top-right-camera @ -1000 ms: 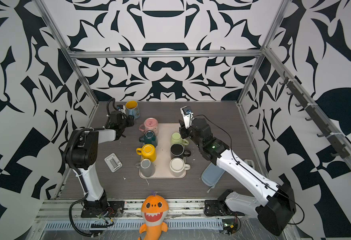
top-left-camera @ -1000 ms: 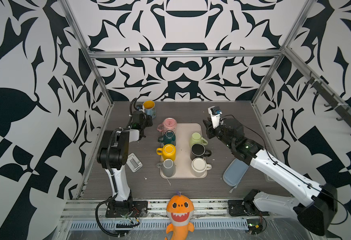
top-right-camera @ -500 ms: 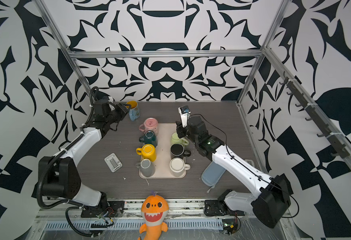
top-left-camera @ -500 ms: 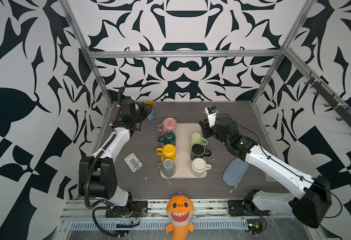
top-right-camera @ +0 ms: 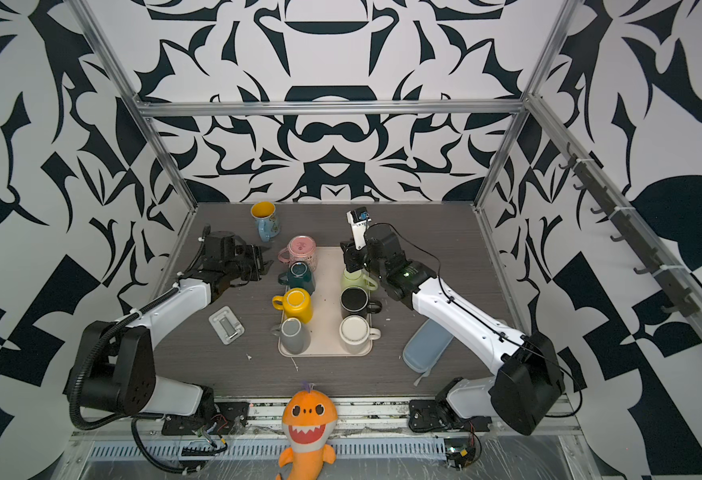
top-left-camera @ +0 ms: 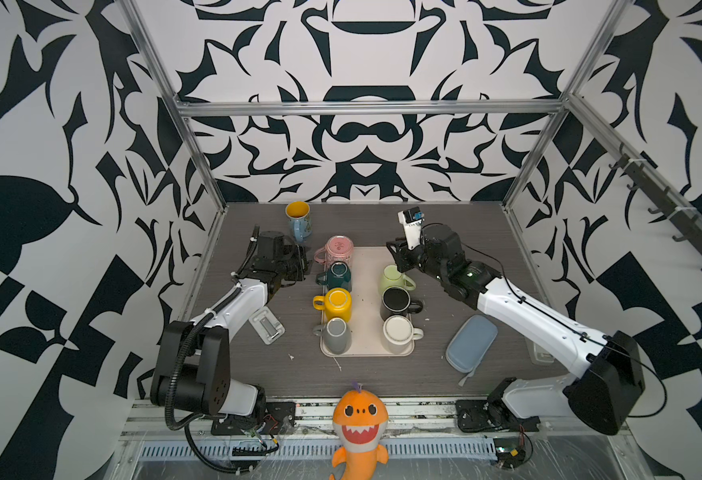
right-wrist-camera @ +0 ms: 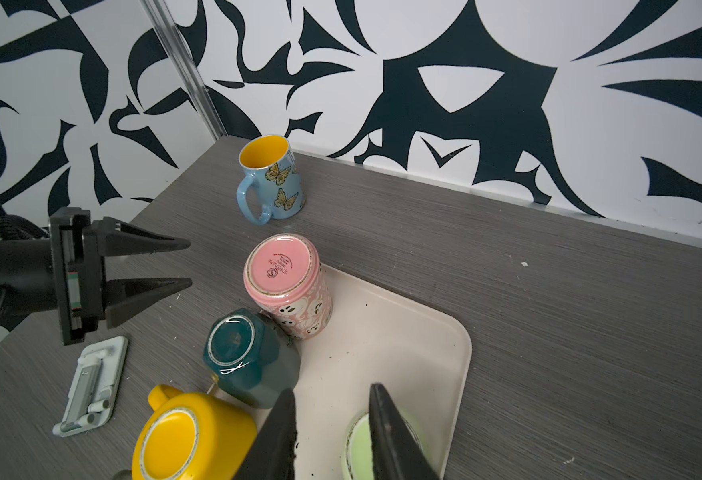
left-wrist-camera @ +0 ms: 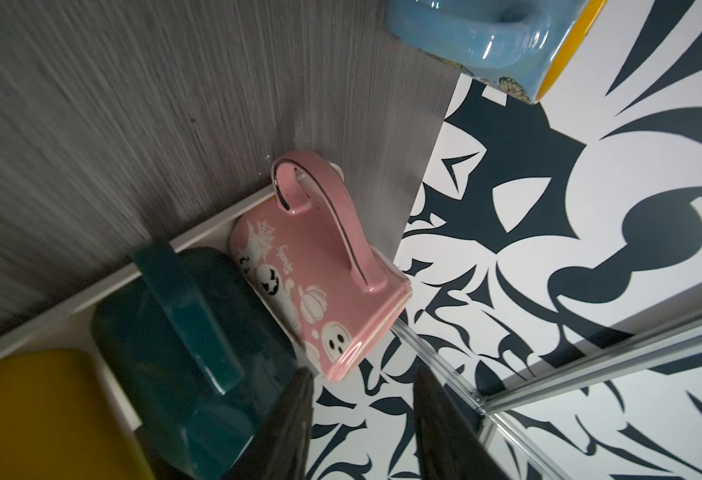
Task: Turn the mug right side up
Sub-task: 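Move the left gripper to the pink mug's handle and close on it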
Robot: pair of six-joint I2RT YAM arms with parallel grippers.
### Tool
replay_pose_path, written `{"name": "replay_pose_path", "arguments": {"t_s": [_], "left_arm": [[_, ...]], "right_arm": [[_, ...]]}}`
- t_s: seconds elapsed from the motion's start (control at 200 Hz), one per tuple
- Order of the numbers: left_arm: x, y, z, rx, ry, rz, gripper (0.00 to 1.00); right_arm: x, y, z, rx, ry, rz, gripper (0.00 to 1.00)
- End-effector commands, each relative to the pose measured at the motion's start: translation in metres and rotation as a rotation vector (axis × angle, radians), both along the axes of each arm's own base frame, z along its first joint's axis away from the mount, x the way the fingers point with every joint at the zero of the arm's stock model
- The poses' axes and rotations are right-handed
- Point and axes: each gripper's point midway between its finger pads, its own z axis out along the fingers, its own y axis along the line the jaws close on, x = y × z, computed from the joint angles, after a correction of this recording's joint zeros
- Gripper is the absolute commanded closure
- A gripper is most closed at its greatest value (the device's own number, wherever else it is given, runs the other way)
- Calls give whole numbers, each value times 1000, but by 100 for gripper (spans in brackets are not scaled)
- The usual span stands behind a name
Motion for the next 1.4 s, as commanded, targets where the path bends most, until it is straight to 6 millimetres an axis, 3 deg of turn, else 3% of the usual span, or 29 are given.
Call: {"name": "replay_pose_path", "arguments": {"t_s": [0.0, 0.345, 0.73, 1.395], "left_arm": [[13, 2, -8, -111, 45, 112, 57], [31, -14, -35, -176, 100, 93, 59], [51, -27, -49, -213, 93, 85, 61], [64, -30, -71, -210, 113, 112, 61]], "right_arm": [[1, -1, 32, 58, -63, -2, 67], [6, -6, 32, 58, -59, -14, 66], [10, -10, 29, 57, -45, -22, 66], [10, -19, 25, 66, -33, -48, 66]]}}
